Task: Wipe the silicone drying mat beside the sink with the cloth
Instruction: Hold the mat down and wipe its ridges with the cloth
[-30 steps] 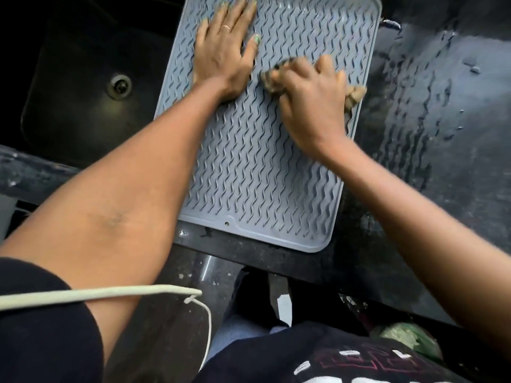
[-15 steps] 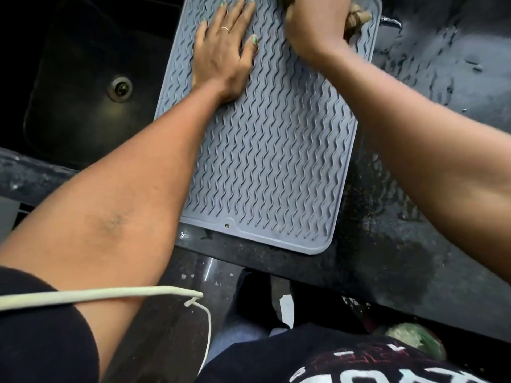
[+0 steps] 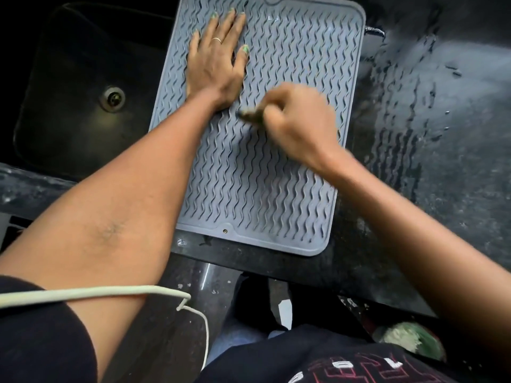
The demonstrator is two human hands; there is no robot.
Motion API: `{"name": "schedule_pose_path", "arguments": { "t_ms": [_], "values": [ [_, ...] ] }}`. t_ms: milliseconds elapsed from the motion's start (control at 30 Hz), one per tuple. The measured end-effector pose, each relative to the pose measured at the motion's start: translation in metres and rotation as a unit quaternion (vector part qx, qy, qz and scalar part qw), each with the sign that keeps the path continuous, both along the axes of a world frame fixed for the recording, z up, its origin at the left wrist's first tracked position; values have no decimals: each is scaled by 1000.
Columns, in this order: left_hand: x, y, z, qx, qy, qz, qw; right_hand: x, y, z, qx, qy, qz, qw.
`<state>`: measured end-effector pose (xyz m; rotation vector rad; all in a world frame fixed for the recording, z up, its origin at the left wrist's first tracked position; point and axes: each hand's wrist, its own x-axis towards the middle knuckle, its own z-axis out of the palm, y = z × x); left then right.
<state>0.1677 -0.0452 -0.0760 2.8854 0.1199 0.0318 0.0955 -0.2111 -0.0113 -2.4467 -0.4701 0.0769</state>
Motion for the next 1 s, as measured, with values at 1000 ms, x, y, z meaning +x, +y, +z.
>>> {"name": "schedule_pose_path", "arguments": {
  "t_ms": [1000],
  "values": [
    [1, 1, -2, 16, -2, 1, 1000, 114, 15, -16, -57, -19, -175, 983]
  ]
}}
